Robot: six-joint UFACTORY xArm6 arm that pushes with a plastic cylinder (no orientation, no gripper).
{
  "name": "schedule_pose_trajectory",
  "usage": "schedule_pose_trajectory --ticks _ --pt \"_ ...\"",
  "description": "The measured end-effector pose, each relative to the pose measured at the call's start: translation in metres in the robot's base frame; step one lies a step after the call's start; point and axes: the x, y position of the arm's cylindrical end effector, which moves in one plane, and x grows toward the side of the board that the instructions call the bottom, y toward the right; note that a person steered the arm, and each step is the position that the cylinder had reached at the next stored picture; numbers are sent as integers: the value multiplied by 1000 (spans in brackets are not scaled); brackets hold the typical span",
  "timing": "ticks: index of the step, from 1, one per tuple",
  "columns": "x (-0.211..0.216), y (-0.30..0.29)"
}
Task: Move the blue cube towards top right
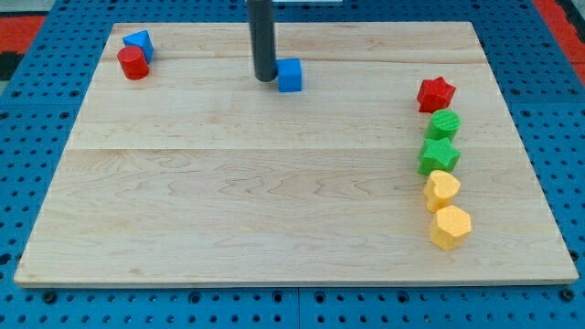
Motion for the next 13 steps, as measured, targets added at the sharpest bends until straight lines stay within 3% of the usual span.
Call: schedule_pose_trajectory --ticks 2,5,7,9,10,11,12,13 --pt "3 69" --pt "41 55" --pt "41 111" --pt "5 108" --pt "23 102" --pt "4 54" --pt "-19 46" --pt "-28 85"
